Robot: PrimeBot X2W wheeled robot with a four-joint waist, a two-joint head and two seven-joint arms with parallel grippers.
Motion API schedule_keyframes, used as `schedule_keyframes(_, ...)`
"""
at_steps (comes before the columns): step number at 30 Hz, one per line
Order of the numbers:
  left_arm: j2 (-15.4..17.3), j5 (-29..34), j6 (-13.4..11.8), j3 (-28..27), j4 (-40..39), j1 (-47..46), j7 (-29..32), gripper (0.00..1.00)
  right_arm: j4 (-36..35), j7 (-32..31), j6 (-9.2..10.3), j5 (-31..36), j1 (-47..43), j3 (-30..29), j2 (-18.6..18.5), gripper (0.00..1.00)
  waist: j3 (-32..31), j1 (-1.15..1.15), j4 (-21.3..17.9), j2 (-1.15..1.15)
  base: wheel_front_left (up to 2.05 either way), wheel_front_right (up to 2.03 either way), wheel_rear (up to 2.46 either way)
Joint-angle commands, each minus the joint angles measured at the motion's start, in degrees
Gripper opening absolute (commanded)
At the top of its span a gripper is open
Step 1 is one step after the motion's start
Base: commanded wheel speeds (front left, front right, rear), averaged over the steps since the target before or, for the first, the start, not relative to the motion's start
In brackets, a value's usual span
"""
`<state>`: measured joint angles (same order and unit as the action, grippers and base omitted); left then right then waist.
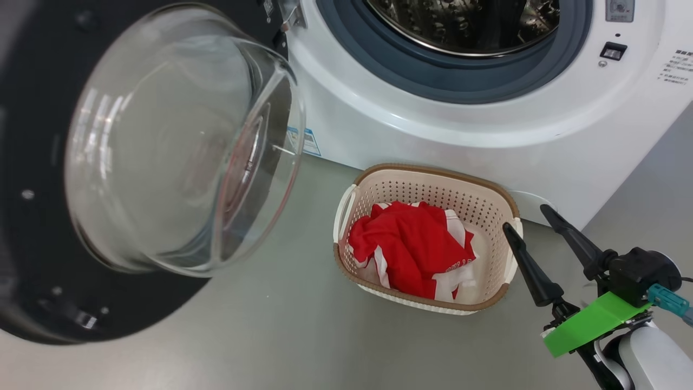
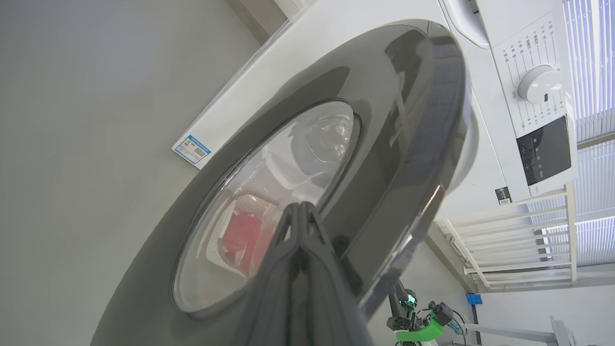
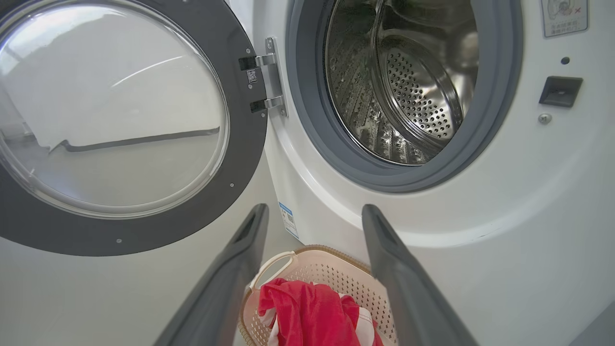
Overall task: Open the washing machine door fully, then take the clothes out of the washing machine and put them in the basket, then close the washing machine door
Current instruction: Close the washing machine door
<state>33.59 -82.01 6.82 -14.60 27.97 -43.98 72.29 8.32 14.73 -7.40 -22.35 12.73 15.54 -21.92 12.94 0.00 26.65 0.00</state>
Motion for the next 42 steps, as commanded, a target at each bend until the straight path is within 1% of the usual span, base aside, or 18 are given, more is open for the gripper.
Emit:
schedule_keyframes(1, 2.3, -1.3, 0.7, -0.5, -3.9, 1.7, 2.0, 0.00, -1.3, 0.3, -0.09, -1.1, -1.2, 0.3, -0.3, 1.00, -0.5, 0.00, -0.2, 0.00, 0.00, 0.00, 0.00)
schedule_keyframes(6, 1.2, -2.7, 0.7, 0.9, -9.5, 3.9, 4.5, 0.00, -1.5, 0.3, -0.09, -1.0, -1.7, -0.2, 0.1, 1.00, -1.2, 0.00, -1.0, 0.00, 0.00, 0.00, 0.00)
schedule_keyframes(7, 1.2, -2.7, 0.7, 0.9, -9.5, 3.9, 4.5, 0.00, -1.5, 0.3, -0.09, -1.0, -1.7, -0.2, 0.1, 1.00, -1.2, 0.00, -1.0, 0.00, 0.00, 0.00, 0.00)
schedule_keyframes(12, -0.8, -5.2, 0.7, 2.2, -15.6, 5.9, 7.1, 0.00, -1.6, 0.3, -0.09, -0.8, -2.3, -0.7, 0.4, 1.00, -1.8, 0.00, -2.1, 0.00, 0.00, 0.00, 0.00)
schedule_keyframes(16, -2.4, -5.9, 0.7, 3.8, -21.2, 7.6, 8.3, 0.00, -1.7, 0.3, -0.09, -0.7, -2.8, -1.3, 0.7, 1.00, -2.1, 0.00, -3.2, 0.00, 0.00, 0.00, 0.00)
schedule_keyframes(17, -3.2, -6.5, 0.7, 4.4, -23.5, 8.3, 8.7, 0.00, -1.8, 0.3, -0.09, -0.6, -2.9, -1.4, 0.9, 1.00, -2.3, 0.00, -3.9, 0.00, 0.00, 0.00, 0.00)
schedule_keyframes(19, -4.2, -7.1, 0.7, 5.0, -25.6, 8.6, 9.0, 0.00, -1.9, 0.3, -0.09, -0.5, -3.1, -1.8, 1.1, 1.00, -2.5, 0.00, -4.6, 0.00, 0.00, 0.00, 0.00)
schedule_keyframes(28, -9.6, -8.2, 0.7, 9.2, -33.7, 9.0, 9.0, 0.00, -2.1, 0.3, -0.09, -0.3, -3.7, -3.0, 2.5, 1.00, -2.9, 0.00, -8.8, 0.00, 0.00, 0.00, 0.00)
schedule_keyframes(31, -11.7, -7.9, 0.7, 10.4, -35.4, 8.5, 8.0, 0.00, -2.1, 0.3, -0.09, -0.3, -3.8, -3.3, 2.8, 1.00, -2.9, 0.00, -10.3, 0.00, 0.00, 0.00, 0.00)
schedule_keyframes(35, -13.9, -6.9, 0.7, 12.3, -35.7, 7.1, 6.7, 0.00, -2.2, 0.3, -0.09, -0.2, -3.6, -3.6, 3.3, 1.00, -2.7, 0.00, -12.5, 0.00, 0.00, 0.00, 0.00)
schedule_keyframes(42, -15.9, -4.2, 0.7, 14.3, -35.3, 4.8, 3.9, 0.00, -2.4, 0.3, -0.09, -0.1, -3.2, -4.2, 4.1, 1.00, -2.0, 0.00, -16.7, 0.00, 0.00, 0.00, 0.00)
